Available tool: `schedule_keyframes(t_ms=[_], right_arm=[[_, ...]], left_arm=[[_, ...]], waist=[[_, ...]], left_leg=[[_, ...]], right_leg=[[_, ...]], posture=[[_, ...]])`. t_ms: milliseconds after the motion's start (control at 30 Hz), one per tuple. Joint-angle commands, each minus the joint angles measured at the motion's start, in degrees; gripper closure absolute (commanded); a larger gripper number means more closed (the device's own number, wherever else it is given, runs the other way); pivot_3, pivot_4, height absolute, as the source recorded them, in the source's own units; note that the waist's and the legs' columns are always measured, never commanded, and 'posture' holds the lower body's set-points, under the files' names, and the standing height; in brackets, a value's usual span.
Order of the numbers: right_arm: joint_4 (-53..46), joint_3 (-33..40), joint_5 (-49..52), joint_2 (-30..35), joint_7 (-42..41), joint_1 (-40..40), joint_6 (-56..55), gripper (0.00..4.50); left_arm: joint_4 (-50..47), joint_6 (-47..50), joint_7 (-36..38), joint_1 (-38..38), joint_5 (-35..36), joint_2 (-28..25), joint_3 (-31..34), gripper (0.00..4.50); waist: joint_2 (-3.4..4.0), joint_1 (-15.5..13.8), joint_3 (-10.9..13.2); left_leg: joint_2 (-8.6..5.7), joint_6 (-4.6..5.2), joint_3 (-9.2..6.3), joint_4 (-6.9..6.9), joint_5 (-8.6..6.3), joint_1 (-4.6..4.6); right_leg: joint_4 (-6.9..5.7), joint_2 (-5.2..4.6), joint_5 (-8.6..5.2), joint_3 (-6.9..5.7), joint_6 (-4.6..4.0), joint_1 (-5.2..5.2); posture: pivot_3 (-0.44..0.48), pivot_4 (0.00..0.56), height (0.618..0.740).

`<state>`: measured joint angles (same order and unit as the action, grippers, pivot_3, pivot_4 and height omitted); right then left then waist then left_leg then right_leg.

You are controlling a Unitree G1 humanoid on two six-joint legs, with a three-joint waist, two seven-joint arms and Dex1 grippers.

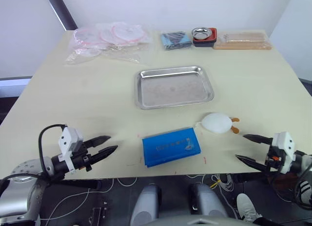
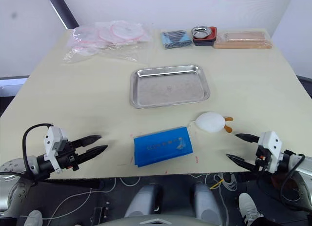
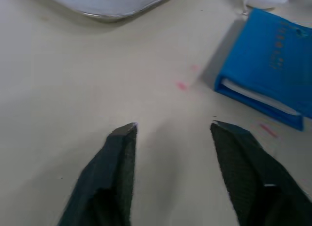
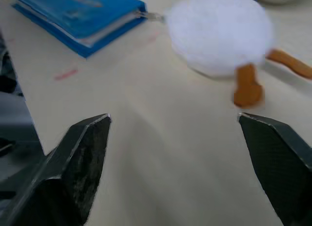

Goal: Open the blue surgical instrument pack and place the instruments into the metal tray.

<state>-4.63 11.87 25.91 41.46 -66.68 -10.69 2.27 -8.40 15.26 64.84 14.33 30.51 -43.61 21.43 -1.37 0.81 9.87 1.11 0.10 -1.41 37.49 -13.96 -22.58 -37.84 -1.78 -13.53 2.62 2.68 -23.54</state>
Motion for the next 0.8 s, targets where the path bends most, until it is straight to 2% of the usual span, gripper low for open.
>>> schedule_keyframes(t_ms=[33, 67, 100, 167, 200, 233, 267, 367, 400, 800], right_arm=[[-6.67, -4.56, 0.47, -1.84, 2.93, 1.98, 4.60, 1.35], [-6.95, -5.80, -0.14, -2.46, 3.46, 2.83, 4.90, 1.56], [-6.90, -7.24, -1.08, -3.44, 4.51, 4.15, 5.26, 2.02], [-5.66, -9.70, -3.31, -5.92, 6.80, 7.22, 4.81, 2.18], [-5.21, -10.39, -3.97, -6.76, 7.58, 8.18, 4.66, 2.46], [-5.03, -11.51, -4.68, -7.52, 8.38, 9.15, 4.92, 2.96], [-5.00, -12.75, -5.54, -8.22, 9.06, 9.96, 5.22, 3.14], [-5.00, -15.35, -7.60, -9.36, 10.42, 11.43, 5.67, 4.34], [-5.12, -15.99, -7.95, -9.44, 10.54, 11.71, 5.94, 4.44], [-4.98, -19.92, -10.32, -11.72, 13.88, 15.29, 8.09, 4.44]], left_arm=[[-0.21, -2.65, 5.22, -1.33, -0.33, -1.70, -2.97, 2.97], [-0.22, -1.91, 5.63, -2.07, -0.19, -1.91, -3.86, 3.09], [-0.30, -1.85, 6.06, -2.86, -0.34, -1.91, -5.04, 3.57], [-0.55, -2.14, 6.63, -4.07, -1.18, -1.67, -7.71, 3.73], [-0.62, -2.47, 6.88, -4.34, -1.68, -1.53, -8.64, 3.91], [-0.63, -2.43, 7.29, -4.84, -1.67, -1.10, -9.63, 4.48], [-0.45, -2.52, 7.68, -5.49, -1.67, -0.72, -10.67, 4.50], [-0.03, -2.61, 8.65, -6.71, -1.43, -0.42, -12.76, 4.50], [-0.06, -2.49, 8.93, -6.91, -1.37, -0.46, -13.21, 4.50], [3.80, -4.27, 9.89, -8.72, -2.48, -0.47, -14.74, 4.50]], waist=[[0.00, -0.01, 0.00], [-0.01, -0.03, -0.01], [-0.01, -0.04, -0.01], [0.00, -0.08, 0.00], [0.00, -0.11, 0.00], [-0.01, -0.03, -0.01], [0.01, 0.02, 0.01], [0.01, -0.02, 0.01], [0.01, -0.05, 0.01], [0.02, 0.01, 0.01]], left_leg=[[0.00, 0.00, 0.00, 0.00, 0.00, 0.00], [0.00, 0.00, 0.00, 0.00, 0.00, 0.00], [0.00, 0.00, 0.00, 0.00, 0.00, 0.00], [0.00, 0.00, 0.00, 0.01, 0.00, 0.00], [0.00, 0.00, 0.00, 0.01, 0.00, 0.00], [0.02, 0.00, 0.00, 0.01, 0.00, -0.01], [-0.01, 0.00, -0.01, 0.01, 0.00, 0.00], [-0.01, 0.00, -0.03, 0.00, 0.00, -0.04], [-0.01, 0.00, -0.04, 0.00, 0.00, -0.04], [-0.01, 0.00, -0.08, 0.02, 0.00, -0.04]], right_leg=[[0.00, 0.00, 0.00, 0.00, 0.00, 0.00], [0.00, 0.00, 0.00, 0.00, 0.00, 0.00], [0.00, 0.00, 0.00, 0.00, 0.00, 0.00], [0.00, -0.01, 0.00, 0.00, 0.00, 0.00], [0.00, -0.01, 0.00, 0.00, 0.00, 0.00], [0.01, -0.01, 0.00, -0.01, 0.00, 0.00], [0.00, 0.03, 0.00, -0.03, 0.00, -0.01], [0.01, 0.04, 0.00, -0.04, -0.03, -0.03], [0.00, 0.04, 0.01, -0.04, -0.03, -0.03], [-0.01, 0.06, 0.00, -0.07, -0.03, -0.03]], posture=[[0.000, 0.150, 0.740], [0.000, 0.150, 0.740], [0.000, 0.150, 0.740], [0.000, 0.150, 0.740], [0.000, 0.150, 0.740], [0.000, 0.150, 0.740], [0.000, 0.150, 0.740], [0.000, 0.150, 0.740], [0.000, 0.150, 0.740], [0.000, 0.150, 0.740]])
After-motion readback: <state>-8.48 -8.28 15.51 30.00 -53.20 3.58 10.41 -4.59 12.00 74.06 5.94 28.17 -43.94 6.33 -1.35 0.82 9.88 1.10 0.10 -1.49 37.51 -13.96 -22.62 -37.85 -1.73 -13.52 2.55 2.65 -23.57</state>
